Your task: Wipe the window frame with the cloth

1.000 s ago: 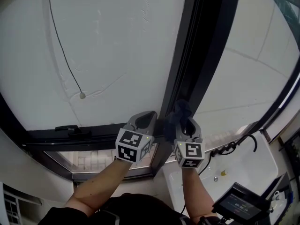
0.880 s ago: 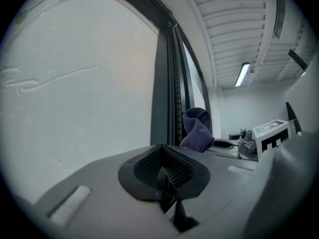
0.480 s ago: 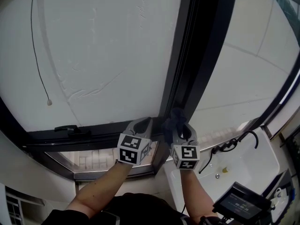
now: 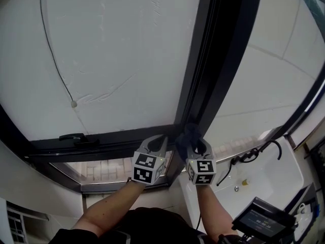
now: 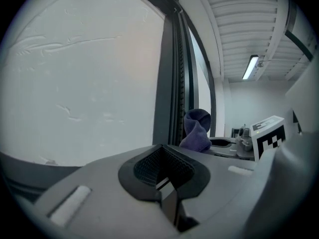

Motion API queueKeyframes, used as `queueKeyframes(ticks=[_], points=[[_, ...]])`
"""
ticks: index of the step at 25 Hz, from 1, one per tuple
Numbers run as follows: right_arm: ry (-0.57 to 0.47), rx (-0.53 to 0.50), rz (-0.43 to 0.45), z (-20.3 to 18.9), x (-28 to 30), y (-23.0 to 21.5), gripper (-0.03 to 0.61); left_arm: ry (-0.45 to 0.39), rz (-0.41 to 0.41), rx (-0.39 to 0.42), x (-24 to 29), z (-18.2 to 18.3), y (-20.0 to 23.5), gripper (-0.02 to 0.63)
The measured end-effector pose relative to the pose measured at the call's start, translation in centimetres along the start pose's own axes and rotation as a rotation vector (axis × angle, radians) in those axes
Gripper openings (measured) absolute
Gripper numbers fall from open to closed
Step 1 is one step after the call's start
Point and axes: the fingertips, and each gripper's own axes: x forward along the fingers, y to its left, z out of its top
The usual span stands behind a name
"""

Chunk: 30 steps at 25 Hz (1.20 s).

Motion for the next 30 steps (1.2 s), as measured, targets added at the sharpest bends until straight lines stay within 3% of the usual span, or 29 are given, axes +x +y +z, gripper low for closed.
queueKeyframes(ticks=[6, 12, 18, 23, 27, 30], points=[[0.096, 0.020, 0.015, -2.9, 0.2, 0.3, 0.089, 0.049, -0.033, -0.001, 0.1, -2.6, -0.9, -0.008], [0.137, -0.057, 0.019, -3.6, 0.3, 1.0, 0.089, 0.062, -0.097, 0.068, -0.3, -3.4, -2.4, -0.008], [0.159, -0.010, 0.008, -4.1, 0.2, 0.4, 0.089, 0.078, -0.068, 0.071, -0.5, -4.1, -1.5, -0.008], [0.167, 0.005, 0.048, -4.1, -0.3, 0.8, 0.089, 0.087, -0.086, 0.077, -0.6, -4.6, -1.9, -0.008], [0.164, 0.008, 0.061, -3.7, -2.0, 0.9, 0.089, 0.066, 0.002, 0.040, -1.1, -4.2, -0.6, -0.008], [0.181, 0.012, 0.048, -4.6, -3.0, 0.5, 0.089, 0.076, 0.010, 0.044, -1.2, -4.5, -0.6, -0.006]])
